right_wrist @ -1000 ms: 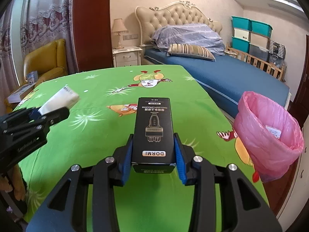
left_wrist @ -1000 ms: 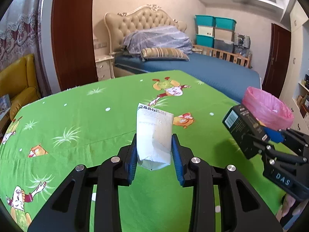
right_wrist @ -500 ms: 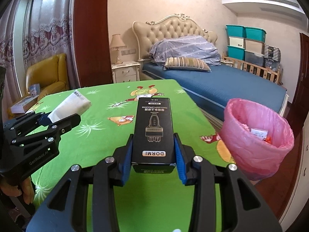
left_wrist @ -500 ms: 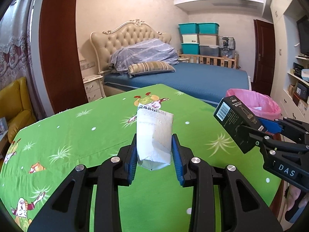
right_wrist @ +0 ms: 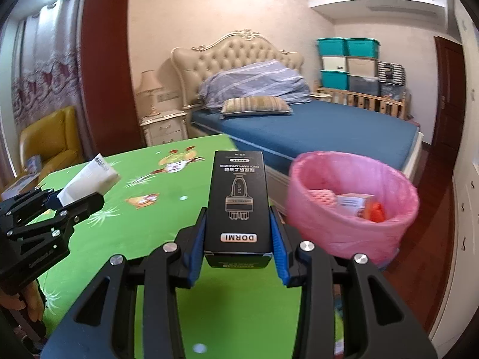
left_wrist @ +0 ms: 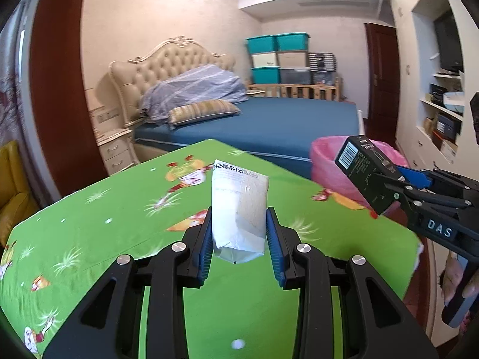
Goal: Collect trash
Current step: 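Carry the black box and tissue pack over the wastebasket with both tools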
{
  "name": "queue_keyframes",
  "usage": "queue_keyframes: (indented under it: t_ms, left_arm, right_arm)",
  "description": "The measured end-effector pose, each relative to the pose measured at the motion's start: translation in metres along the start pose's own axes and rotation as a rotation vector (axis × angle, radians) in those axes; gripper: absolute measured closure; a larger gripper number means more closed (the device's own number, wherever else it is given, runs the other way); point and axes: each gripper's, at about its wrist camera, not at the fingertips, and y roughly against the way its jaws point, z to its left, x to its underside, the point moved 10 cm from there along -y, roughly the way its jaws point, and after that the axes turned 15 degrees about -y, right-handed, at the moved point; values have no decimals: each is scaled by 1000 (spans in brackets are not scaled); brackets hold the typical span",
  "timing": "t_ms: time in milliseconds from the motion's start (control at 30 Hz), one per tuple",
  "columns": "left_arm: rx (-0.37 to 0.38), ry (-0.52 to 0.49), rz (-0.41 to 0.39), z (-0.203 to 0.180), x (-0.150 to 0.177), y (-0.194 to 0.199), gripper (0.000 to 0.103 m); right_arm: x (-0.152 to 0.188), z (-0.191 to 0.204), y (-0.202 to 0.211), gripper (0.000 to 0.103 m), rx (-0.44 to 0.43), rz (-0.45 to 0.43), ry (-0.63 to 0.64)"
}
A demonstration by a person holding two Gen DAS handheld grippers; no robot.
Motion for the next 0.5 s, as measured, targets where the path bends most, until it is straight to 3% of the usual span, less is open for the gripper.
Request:
queue_keyframes:
  t_ms: [233, 500]
  left_arm:
    - [107, -36, 6, -40, -20, -18, 71]
    - [235, -82, 1, -92, -65, -48, 71]
  right_arm:
    - [-4, -54, 9, 65, 78, -21, -54]
    - [-27, -108, 9, 65, 139, -44, -82]
